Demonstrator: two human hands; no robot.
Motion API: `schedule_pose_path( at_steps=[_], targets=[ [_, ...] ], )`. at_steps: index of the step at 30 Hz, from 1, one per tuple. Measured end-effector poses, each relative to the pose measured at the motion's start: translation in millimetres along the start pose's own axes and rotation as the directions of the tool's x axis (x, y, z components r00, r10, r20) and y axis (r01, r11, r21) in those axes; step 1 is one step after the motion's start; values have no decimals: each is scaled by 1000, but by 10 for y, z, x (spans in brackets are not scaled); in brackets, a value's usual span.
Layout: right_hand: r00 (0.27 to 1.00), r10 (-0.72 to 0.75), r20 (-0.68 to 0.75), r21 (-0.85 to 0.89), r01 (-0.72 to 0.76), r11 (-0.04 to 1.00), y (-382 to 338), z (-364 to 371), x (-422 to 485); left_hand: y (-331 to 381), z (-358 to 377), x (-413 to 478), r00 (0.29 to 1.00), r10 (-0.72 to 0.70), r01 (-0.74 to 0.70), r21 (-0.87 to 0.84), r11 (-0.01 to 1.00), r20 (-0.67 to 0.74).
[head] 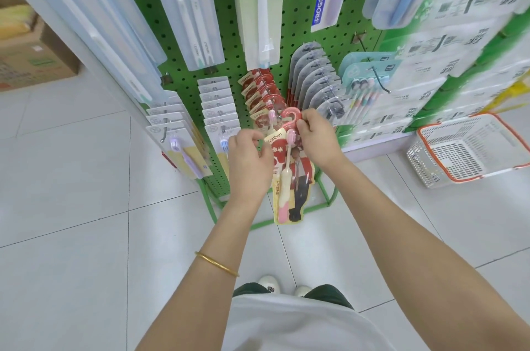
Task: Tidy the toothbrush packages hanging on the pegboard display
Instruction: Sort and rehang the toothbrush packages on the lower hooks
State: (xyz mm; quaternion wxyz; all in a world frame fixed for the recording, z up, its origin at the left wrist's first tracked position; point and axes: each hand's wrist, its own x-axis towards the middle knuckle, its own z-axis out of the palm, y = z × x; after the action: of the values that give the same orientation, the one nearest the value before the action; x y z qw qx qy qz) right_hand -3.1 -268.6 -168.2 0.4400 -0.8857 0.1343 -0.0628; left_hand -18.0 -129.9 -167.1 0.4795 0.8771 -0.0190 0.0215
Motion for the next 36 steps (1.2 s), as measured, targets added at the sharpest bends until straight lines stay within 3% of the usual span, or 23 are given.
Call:
schedule_pose_path(
  at_steps=[6,10,15,18,23,29,36],
  targets=[
    [999,46,20,243,-49,969,4,-281,-127,262,233,-217,985,-51,80,-173,982,163],
    [999,47,5,404,-45,914,112,-497,-198,415,428,-303,996,-16,33,-203,979,85],
    [991,116,69,366,-134,921,398,-619,-473,513,604,-331,997,-71,70,-310,948,9],
    [991,111,73,488,-132,863,479,-578,-582,563,690,-344,998,-57,49,-325,945,-15],
    [972,224,-68,667,-122,735,457,-571,-536,533,820,-401,995,52,-44,-96,994,80],
    [955,279,-101,737,-117,666,422,-600,-437,460,764,-496,943,227,-252,78,965,244],
    [911,387,-144,801,-122,586,437,-723,-336,449,677,-553,828,211,-379,240,894,519]
  ],
)
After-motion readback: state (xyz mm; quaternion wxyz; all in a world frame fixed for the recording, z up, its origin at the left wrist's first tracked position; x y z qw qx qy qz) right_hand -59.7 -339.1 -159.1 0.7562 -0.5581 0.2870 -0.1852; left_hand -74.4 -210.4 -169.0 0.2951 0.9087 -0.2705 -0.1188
